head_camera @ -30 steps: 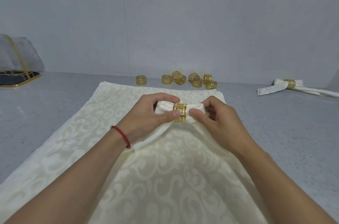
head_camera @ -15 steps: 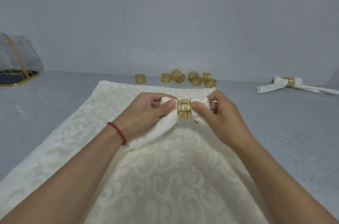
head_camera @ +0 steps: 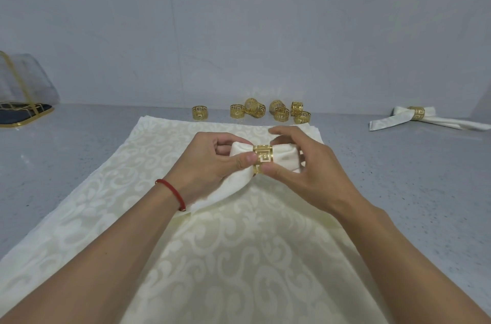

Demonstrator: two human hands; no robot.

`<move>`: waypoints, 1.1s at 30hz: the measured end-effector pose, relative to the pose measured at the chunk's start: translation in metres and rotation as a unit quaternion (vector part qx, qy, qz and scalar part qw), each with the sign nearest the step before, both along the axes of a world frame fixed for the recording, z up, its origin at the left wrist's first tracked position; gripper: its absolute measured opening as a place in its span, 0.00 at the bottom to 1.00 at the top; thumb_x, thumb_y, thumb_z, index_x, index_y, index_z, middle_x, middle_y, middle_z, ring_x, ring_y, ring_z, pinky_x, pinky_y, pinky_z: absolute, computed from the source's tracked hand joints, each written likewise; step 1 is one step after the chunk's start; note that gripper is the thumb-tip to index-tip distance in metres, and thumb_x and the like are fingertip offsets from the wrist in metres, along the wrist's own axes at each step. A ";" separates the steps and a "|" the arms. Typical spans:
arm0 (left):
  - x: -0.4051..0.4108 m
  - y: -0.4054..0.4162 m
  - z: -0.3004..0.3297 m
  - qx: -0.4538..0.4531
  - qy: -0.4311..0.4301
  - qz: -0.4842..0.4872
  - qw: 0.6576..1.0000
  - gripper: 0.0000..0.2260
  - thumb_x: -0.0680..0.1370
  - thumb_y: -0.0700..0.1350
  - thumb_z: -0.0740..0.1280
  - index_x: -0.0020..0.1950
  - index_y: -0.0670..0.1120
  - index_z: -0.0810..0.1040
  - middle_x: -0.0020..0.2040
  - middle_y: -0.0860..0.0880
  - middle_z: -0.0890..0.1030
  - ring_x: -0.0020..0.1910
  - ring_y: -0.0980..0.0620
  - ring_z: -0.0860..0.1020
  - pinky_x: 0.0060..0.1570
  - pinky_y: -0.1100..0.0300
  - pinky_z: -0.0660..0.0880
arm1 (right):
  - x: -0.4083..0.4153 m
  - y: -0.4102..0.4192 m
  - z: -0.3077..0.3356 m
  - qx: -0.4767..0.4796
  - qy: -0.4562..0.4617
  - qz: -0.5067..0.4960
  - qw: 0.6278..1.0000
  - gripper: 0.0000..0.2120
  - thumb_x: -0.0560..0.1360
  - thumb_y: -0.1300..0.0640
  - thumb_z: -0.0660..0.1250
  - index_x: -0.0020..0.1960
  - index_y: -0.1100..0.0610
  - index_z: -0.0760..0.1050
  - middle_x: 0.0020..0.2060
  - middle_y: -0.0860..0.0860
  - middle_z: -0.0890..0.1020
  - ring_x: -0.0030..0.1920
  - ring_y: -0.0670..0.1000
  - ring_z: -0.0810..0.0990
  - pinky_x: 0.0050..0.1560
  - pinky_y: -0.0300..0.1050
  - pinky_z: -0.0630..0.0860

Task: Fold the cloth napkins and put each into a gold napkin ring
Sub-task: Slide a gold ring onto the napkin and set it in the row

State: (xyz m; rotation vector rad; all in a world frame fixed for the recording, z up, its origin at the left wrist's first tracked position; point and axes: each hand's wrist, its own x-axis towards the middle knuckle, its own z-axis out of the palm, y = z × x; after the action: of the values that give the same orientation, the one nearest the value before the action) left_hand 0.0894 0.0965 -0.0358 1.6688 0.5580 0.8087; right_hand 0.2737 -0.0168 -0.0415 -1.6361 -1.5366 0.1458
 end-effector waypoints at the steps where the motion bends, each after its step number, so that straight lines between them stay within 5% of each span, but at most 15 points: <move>1: 0.000 0.000 0.000 0.003 0.001 0.003 1.000 0.14 0.71 0.43 0.77 0.55 0.40 0.83 0.47 0.43 0.87 0.46 0.43 0.86 0.48 0.53 0.83 | -0.002 0.002 0.000 0.011 -0.003 0.004 1.000 0.23 0.71 0.39 0.76 0.63 0.43 0.78 0.52 0.37 0.83 0.51 0.39 0.80 0.46 0.30 0.73; 7: 0.001 0.002 -0.005 0.002 -0.004 0.021 1.000 0.13 0.71 0.44 0.78 0.53 0.41 0.84 0.48 0.44 0.87 0.48 0.45 0.86 0.49 0.54 0.82 | -0.005 0.003 -0.002 0.026 0.087 0.000 0.996 0.17 0.70 0.45 0.79 0.56 0.48 0.84 0.45 0.39 0.85 0.39 0.37 0.80 0.39 0.29 0.72; 14: 0.011 0.002 -0.008 -0.037 -0.019 0.058 0.997 0.16 0.69 0.49 0.78 0.52 0.41 0.85 0.50 0.44 0.86 0.49 0.47 0.85 0.47 0.58 0.80 | 0.015 -0.002 0.007 -0.012 0.219 -0.006 0.976 0.14 0.81 0.40 0.64 0.55 0.48 0.83 0.48 0.45 0.86 0.48 0.46 0.85 0.51 0.46 0.78; 18: 0.021 0.002 0.009 -0.101 0.018 0.006 0.995 0.16 0.75 0.47 0.73 0.56 0.37 0.83 0.54 0.40 0.85 0.55 0.42 0.83 0.58 0.53 0.78 | 0.033 -0.005 0.005 -0.023 0.207 -0.027 0.978 0.15 0.79 0.45 0.70 0.48 0.57 0.83 0.36 0.49 0.79 0.34 0.45 0.73 0.40 0.44 0.70; 23: 0.034 -0.002 0.044 -0.107 0.110 -0.053 0.987 0.12 0.78 0.40 0.70 0.58 0.34 0.81 0.57 0.38 0.84 0.60 0.41 0.81 0.62 0.50 0.77 | 0.053 -0.016 0.019 -0.008 0.245 -0.057 0.968 0.15 0.74 0.44 0.74 0.50 0.56 0.85 0.43 0.52 0.87 0.40 0.50 0.84 0.44 0.48 0.79; 26: 0.054 -0.012 0.060 -0.092 0.118 -0.041 0.988 0.10 0.78 0.38 0.70 0.57 0.33 0.81 0.53 0.36 0.84 0.51 0.41 0.84 0.51 0.55 0.82 | 0.071 -0.035 0.042 -0.056 0.187 -0.059 0.979 0.14 0.76 0.43 0.73 0.48 0.54 0.85 0.37 0.46 0.85 0.34 0.46 0.82 0.40 0.46 0.79; 28: 0.068 -0.018 0.067 -0.105 0.110 -0.039 0.988 0.12 0.78 0.38 0.71 0.57 0.32 0.80 0.50 0.34 0.84 0.43 0.45 0.85 0.42 0.58 0.83 | 0.091 -0.055 0.059 -0.115 0.134 -0.065 0.982 0.16 0.74 0.38 0.73 0.50 0.51 0.84 0.40 0.43 0.85 0.39 0.42 0.83 0.45 0.41 0.77; 30: 0.082 -0.024 0.068 -0.109 0.107 -0.032 0.988 0.12 0.78 0.38 0.71 0.57 0.31 0.80 0.50 0.33 0.84 0.46 0.44 0.84 0.46 0.56 0.82 | 0.115 -0.079 0.072 -0.169 0.100 -0.067 0.978 0.14 0.73 0.39 0.74 0.51 0.48 0.85 0.43 0.44 0.87 0.45 0.44 0.85 0.52 0.42 0.78; 33: 0.115 -0.032 0.057 -0.120 0.112 -0.032 0.986 0.12 0.77 0.39 0.73 0.54 0.31 0.78 0.54 0.31 0.82 0.52 0.39 0.84 0.55 0.50 0.81 | 0.149 -0.108 0.073 -0.191 0.030 -0.101 0.976 0.11 0.73 0.42 0.76 0.48 0.48 0.85 0.36 0.40 0.85 0.38 0.41 0.82 0.43 0.39 0.73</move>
State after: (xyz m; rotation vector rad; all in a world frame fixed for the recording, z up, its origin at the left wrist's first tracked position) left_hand 0.2042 0.0643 0.0214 1.5544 0.7233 0.4888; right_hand 0.4224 -0.1253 0.0320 -2.0594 -1.3426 0.3961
